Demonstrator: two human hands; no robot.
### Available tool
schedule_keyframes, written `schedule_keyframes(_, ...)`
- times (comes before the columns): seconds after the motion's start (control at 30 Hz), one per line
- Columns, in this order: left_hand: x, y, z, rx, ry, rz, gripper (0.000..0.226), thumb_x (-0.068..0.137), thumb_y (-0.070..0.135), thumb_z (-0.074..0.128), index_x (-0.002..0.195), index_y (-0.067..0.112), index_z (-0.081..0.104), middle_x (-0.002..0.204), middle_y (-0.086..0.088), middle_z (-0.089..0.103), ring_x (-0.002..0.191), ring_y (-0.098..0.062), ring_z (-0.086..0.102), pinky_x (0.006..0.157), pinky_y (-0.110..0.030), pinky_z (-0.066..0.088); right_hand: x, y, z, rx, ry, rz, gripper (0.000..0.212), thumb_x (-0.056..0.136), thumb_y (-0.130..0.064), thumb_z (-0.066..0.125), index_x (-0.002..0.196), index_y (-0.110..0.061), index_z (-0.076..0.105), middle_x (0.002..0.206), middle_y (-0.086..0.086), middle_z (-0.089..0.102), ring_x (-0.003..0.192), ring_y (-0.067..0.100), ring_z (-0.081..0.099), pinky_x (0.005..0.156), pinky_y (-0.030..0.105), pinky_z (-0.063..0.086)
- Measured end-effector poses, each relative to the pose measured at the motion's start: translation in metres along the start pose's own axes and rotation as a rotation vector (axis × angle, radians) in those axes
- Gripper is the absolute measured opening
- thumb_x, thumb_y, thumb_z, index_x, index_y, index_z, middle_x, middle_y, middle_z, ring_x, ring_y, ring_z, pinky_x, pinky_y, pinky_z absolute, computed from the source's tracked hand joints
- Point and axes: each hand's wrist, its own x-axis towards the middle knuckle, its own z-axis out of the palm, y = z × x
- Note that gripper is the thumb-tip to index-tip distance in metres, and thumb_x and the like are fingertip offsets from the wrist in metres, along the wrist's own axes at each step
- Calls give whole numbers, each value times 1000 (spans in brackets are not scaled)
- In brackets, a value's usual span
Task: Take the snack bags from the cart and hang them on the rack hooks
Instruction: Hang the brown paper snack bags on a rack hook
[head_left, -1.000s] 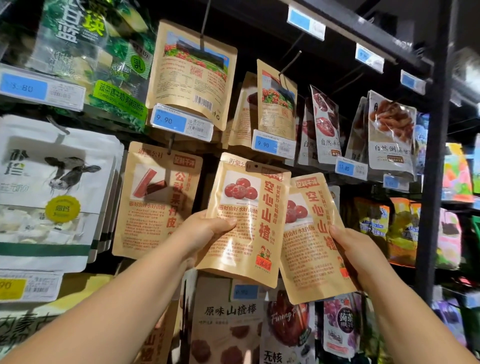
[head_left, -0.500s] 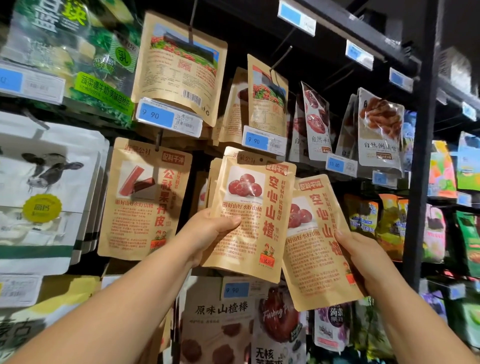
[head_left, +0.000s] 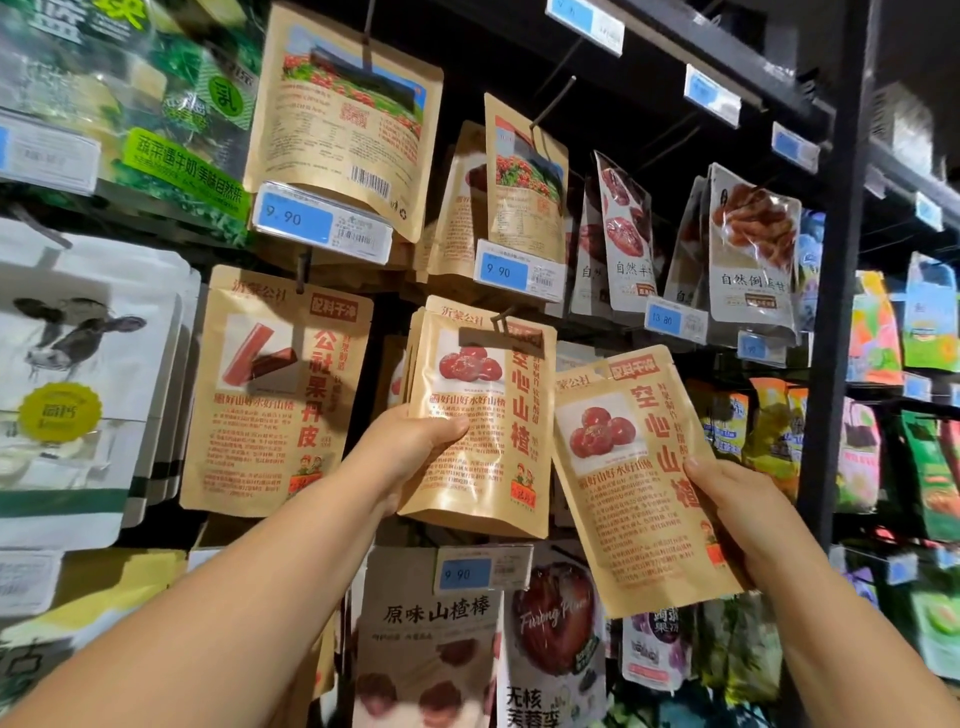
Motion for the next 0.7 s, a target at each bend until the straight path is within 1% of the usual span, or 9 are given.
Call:
schedule_keyframes(0.1,10,-2,-1,61,66,0,22,85,14,70,107,14,64,94,-7,75,82,-26,73,77,-42,58,3,2,-7,8,20,1,25,98,-31,56,93,-10,70,81,8,76,84,34,70,88,55,53)
schedule_keyframes(0.17,18,-6,-3,161,137,29,24,83,18,72,106,18,66,96,-4,74,85,-24,72,82,-44,57,5,2,-11,20,24,3,25,98,-31,56,94,-11,71,83,9,76,85,34,70,87,54,53)
schedule_keyframes(0.23,22,-12,-3,259,195,54,27,82,23,74,108,20,66,99,-1,73,88,-22,70,85,-45,56,7,0,-13,65,33,7,24,98,-30,56,96,-11,70,87,11,76,83,33,70,81,49,54)
schedule_keyframes(0.3,24,-16,-2,288,222,57,29,83,27,72,111,20,65,101,-1,72,89,-21,69,84,-43,56,8,-4,-11,118,19,18,24,98,-29,56,98,-9,69,89,13,75,83,33,70,77,46,54)
schedule_keyframes(0.37,25,-18,0,309,240,67,30,86,29,68,114,19,63,104,-1,70,91,-21,68,78,-37,55,7,-9,-3,145,-19,24,23,97,-28,57,98,-10,70,92,14,75,87,35,70,83,50,54)
schedule_keyframes(0.43,25,-16,2,334,266,88,30,89,30,65,116,17,60,108,-2,68,94,-21,66,76,-34,52,6,-13,10,160,-52,6,23,97,-28,57,95,-9,70,90,12,75,87,33,70,86,51,53)
schedule_keyframes(0.53,25,-12,2,338,287,116,30,90,28,64,118,16,60,109,-3,68,95,-21,66,78,-36,54,4,-19,30,202,-107,-9,22,97,-27,57,93,-9,70,84,8,76,78,27,71,77,44,55)
schedule_keyframes(0.6,24,-7,0,348,291,142,26,89,26,65,113,18,62,105,-2,69,90,-20,67,78,-37,56,3,-22,41,259,-142,-14,21,97,-26,56,92,-11,70,82,7,76,73,22,72,70,38,53)
schedule_keyframes(0.7,24,0,-3,361,316,165,16,87,23,66,103,25,63,104,-1,67,90,-21,67,82,-41,57,4,-24,53,308,-180,-15,21,98,-25,55,94,-11,70,86,9,75,74,23,72,69,37,52)
